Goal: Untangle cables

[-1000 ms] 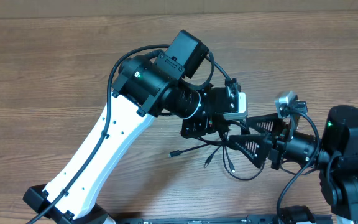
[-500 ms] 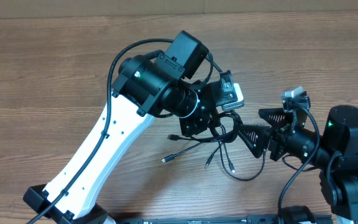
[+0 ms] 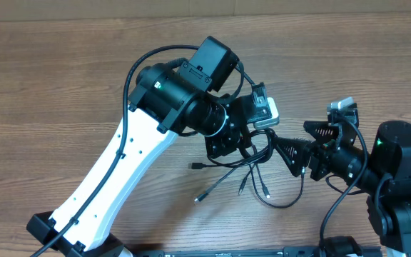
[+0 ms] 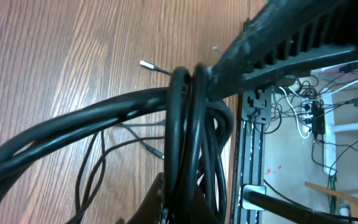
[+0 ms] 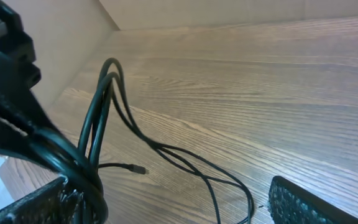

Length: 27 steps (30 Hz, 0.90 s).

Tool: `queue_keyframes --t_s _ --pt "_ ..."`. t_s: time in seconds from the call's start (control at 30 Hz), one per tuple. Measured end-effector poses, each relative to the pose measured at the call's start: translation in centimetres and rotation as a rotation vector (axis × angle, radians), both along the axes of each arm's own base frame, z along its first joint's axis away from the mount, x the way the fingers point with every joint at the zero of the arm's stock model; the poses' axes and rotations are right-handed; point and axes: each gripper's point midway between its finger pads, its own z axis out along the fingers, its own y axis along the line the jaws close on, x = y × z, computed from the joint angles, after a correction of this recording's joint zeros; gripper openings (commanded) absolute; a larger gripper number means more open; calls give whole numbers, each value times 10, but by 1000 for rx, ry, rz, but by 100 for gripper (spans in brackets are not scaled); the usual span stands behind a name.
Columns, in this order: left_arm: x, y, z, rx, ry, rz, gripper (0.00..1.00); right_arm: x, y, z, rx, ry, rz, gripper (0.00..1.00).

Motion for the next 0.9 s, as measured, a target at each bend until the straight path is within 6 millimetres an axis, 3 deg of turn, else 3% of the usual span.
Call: queue_keyframes --t_s 0.53,0.9 --pt "-20 -18 23 -180 30 -152 4 1 -2 0 -8 -6 -13 95" --pt "-26 -24 32 -242 58 -180 4 14 -1 24 1 -134 -11 93"
